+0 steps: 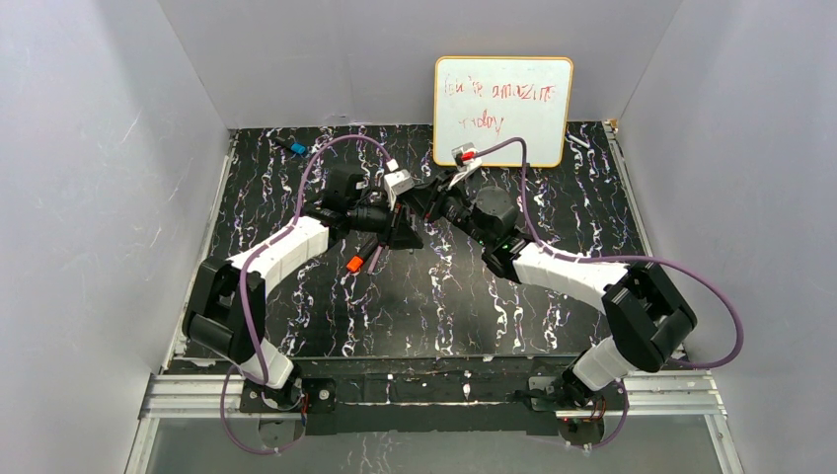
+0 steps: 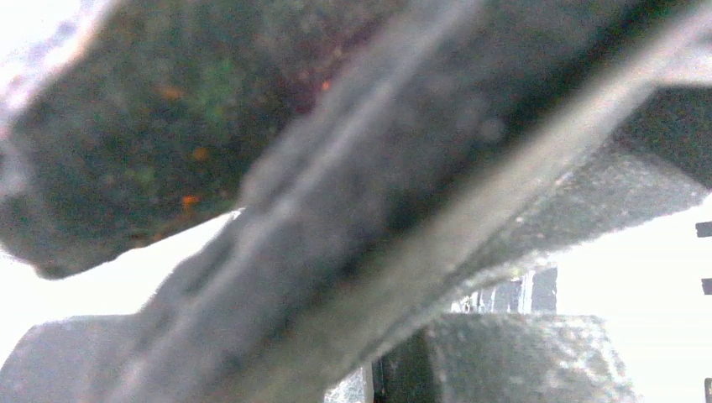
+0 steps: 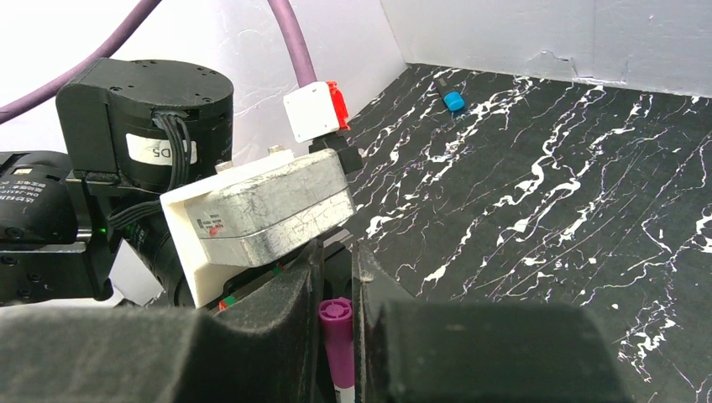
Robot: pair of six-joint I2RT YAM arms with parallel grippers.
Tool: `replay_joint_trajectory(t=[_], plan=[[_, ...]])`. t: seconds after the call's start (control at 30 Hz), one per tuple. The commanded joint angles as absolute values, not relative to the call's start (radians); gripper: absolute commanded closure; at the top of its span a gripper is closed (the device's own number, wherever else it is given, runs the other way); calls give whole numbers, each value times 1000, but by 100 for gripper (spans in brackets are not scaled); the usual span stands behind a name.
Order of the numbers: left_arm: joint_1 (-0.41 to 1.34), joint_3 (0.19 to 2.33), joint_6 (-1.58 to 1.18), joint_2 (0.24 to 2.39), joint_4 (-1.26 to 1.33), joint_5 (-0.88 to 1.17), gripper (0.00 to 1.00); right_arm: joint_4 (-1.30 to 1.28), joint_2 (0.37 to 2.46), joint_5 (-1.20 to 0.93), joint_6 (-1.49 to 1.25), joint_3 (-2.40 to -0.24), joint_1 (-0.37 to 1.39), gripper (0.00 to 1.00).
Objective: Insert the pens into the pen caps
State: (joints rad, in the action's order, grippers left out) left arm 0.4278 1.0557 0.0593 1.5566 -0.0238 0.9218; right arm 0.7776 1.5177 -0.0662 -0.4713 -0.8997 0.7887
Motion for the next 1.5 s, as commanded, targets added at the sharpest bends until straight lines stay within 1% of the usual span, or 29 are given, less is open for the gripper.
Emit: replay_joint_trajectory(t=[0.0, 0.37, 0.57, 0.77, 0.97, 1.47], plan=[[351, 1125, 8, 1464, 219, 811, 100, 522, 1502, -301, -504, -822, 864, 99], [303, 1111, -68, 1406, 288, 816, 100, 519, 1477, -311, -509, -789, 838, 99], [279, 1098, -126, 1384, 368, 808, 100, 522, 1469, -329, -519, -771, 830, 99], [279, 1086, -216, 1390, 530, 782, 100, 559, 1502, -366, -559, -777, 831, 99], [277, 1061, -275, 1387, 638, 754, 100, 560, 1523, -381, -564, -784, 836, 99], [251, 1058, -327, 1364, 722, 737, 100, 578, 1564, -415, -584, -781, 840, 99]])
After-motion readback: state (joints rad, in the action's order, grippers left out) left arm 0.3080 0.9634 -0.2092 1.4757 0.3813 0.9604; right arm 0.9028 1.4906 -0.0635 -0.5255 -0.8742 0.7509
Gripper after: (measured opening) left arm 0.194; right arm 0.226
